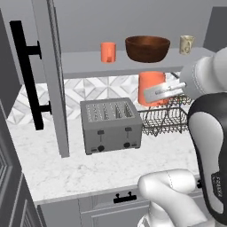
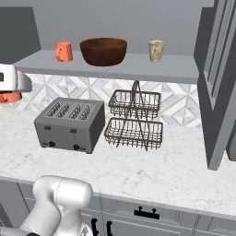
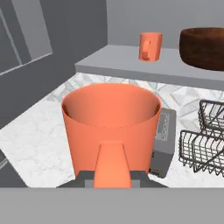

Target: Gather all objects into one cabinet and sort the glasses and bowls to opposite sides.

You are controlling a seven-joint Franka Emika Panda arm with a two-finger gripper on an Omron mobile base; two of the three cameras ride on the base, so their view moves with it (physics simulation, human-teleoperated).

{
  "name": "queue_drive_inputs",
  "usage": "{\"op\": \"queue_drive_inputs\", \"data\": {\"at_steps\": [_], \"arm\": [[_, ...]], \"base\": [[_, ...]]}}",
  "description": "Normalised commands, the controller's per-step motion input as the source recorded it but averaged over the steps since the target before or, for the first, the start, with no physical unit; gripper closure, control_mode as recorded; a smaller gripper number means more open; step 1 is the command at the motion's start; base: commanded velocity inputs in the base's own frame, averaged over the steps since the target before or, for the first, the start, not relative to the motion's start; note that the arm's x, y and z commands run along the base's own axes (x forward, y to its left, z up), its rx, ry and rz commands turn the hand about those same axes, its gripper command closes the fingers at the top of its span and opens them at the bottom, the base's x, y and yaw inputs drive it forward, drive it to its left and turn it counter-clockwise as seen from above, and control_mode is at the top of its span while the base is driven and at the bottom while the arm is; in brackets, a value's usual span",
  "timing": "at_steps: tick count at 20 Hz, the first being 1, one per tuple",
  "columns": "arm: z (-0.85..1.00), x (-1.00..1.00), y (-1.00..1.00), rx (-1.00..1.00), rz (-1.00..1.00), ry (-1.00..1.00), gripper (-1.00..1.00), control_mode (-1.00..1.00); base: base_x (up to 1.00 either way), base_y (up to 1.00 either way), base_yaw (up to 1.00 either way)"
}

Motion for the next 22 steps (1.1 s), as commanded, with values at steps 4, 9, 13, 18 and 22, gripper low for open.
{"op": "queue_drive_inputs", "data": {"at_steps": [4,9,13,18,22], "arm": [[0.07,0.49,0.61,0.00,0.08,0.00,1.00,-1.00],[0.17,0.82,0.08,0.00,0.00,0.00,1.00,-1.00],[0.03,0.78,0.00,0.01,0.00,0.00,1.00,-1.00],[0.00,0.52,0.01,0.00,0.00,0.00,1.00,-1.00],[0.00,0.38,0.05,0.00,0.00,0.00,1.00,-1.00]], "base": [[0.00,0.00,0.00],[0.00,0.00,0.00],[0.00,0.00,0.00],[0.00,0.00,0.00],[0.00,0.00,0.00]]}}
